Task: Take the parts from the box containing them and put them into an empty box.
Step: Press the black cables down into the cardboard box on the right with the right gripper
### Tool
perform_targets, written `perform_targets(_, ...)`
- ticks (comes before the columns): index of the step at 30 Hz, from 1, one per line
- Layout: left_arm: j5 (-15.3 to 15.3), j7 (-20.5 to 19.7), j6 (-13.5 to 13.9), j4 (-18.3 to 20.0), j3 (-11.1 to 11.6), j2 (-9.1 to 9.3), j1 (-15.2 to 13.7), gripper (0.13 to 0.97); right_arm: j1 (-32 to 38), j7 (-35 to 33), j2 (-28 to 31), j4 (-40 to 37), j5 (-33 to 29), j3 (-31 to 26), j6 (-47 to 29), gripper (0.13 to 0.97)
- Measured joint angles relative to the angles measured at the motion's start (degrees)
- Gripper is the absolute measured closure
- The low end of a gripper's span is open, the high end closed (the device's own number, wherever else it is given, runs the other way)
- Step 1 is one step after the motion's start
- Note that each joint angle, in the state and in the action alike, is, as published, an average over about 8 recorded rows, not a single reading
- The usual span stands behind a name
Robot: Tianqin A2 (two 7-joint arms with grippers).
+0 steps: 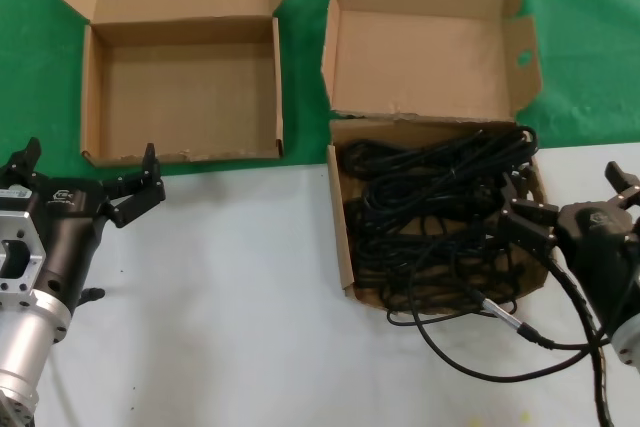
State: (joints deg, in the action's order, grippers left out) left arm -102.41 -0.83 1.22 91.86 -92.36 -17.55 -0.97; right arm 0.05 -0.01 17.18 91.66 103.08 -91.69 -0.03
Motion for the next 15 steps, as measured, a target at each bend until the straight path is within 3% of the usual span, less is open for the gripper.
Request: perform_targets(15, 0.0, 0.0, 0.0, 0.0, 0.0, 0.0, 0.0, 0.132, 0.0, 0.0, 0.0, 0.0, 0.0, 0.0, 0.0, 0.129)
